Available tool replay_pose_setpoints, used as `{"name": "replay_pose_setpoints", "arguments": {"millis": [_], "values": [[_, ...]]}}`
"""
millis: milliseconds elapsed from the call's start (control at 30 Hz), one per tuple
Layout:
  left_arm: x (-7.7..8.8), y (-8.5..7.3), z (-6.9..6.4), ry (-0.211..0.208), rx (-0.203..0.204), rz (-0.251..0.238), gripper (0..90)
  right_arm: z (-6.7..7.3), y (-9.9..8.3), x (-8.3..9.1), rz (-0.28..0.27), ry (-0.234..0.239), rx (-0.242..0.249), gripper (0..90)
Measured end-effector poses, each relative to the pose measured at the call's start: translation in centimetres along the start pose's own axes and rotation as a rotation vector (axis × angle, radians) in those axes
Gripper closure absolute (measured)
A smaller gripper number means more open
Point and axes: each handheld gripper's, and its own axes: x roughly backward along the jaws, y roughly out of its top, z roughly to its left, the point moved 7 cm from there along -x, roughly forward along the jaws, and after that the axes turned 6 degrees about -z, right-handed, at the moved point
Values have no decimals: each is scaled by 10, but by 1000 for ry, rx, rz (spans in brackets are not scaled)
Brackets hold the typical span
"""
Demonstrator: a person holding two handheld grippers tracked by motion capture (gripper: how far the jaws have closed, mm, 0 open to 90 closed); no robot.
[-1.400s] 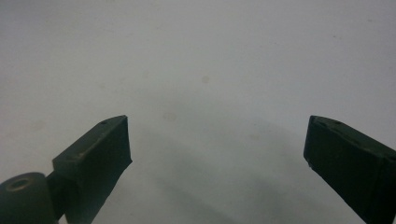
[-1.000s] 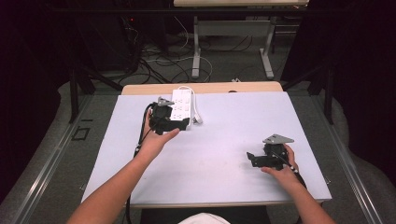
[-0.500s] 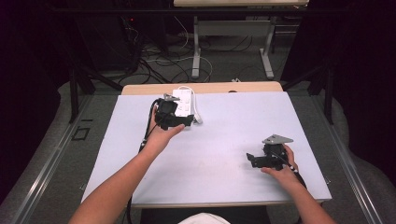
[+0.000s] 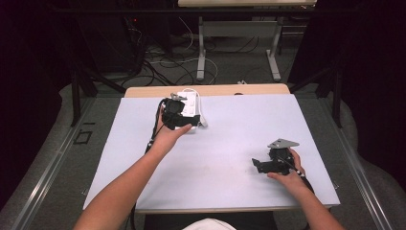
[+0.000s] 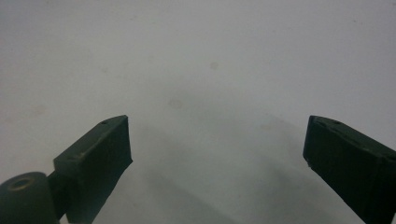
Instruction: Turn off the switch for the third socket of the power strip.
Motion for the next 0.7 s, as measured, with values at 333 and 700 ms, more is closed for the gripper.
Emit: {"name": "replay_pose_setpoints", "arguments": {"millis": [333, 700], "values": [[-14, -4, 2, 18, -5, 17, 223, 1, -1, -1, 12, 7, 1, 72], [-27, -9, 3, 45, -18, 49, 239, 1, -2, -1, 14, 10, 1, 72]]}}
